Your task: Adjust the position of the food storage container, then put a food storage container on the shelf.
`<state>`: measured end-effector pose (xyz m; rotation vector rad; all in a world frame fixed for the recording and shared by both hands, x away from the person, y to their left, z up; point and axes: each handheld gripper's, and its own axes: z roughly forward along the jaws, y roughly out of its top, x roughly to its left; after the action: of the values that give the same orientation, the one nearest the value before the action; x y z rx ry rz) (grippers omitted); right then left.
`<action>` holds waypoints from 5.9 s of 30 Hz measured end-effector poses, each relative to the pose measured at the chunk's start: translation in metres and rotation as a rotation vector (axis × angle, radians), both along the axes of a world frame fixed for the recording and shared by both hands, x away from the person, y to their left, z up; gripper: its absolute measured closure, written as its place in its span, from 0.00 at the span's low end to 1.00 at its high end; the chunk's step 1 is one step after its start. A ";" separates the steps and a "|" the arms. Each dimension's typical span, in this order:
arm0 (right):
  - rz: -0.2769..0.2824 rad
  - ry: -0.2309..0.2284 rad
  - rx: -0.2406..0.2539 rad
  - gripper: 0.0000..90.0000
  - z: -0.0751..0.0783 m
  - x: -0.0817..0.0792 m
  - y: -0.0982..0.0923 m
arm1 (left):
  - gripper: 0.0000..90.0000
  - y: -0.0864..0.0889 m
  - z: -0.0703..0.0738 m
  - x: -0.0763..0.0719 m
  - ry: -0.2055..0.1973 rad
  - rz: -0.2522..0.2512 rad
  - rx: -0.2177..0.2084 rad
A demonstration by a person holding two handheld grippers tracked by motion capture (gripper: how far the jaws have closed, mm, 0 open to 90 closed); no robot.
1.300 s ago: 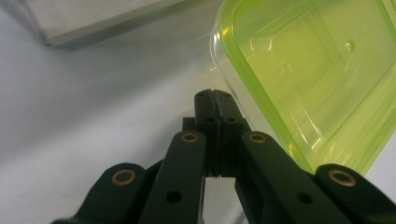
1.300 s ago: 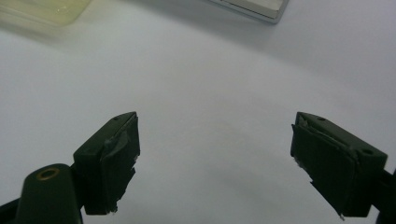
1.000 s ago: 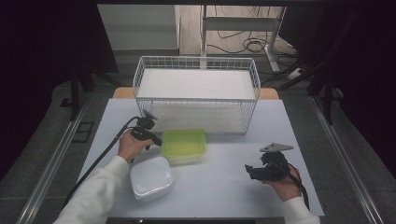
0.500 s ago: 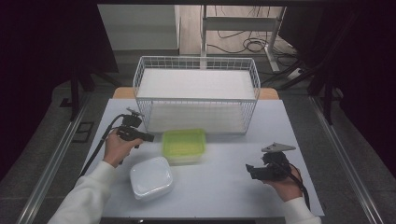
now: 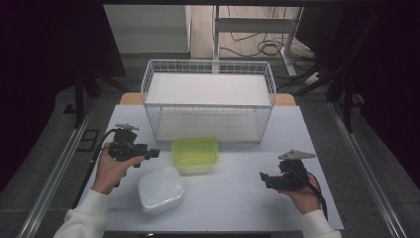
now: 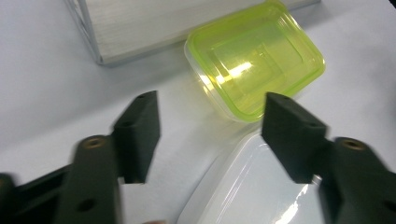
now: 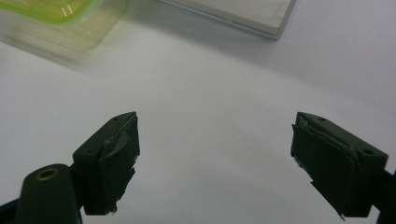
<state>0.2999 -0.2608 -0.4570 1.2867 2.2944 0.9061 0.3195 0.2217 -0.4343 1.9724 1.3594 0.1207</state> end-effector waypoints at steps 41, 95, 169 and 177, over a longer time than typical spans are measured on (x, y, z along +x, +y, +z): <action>0.087 0.018 0.160 0.18 0.017 0.031 0.040 | 0.22 0.024 -0.009 -0.010 0.034 0.087 -0.123; 0.096 0.353 0.357 0.51 -0.037 0.120 0.129 | 0.42 -0.014 -0.062 0.068 0.268 0.025 -0.229; 0.274 -0.019 0.486 0.86 0.077 0.051 0.110 | 0.87 -0.025 0.056 0.012 -0.109 -0.130 -0.338; 0.292 -0.051 0.485 0.86 0.094 0.050 0.107 | 0.87 -0.026 0.073 0.013 -0.140 -0.139 -0.335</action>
<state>0.3499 -0.1534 -0.3634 1.0886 2.3433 1.6540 0.3324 0.1959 -0.3612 1.7341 1.0721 -0.0321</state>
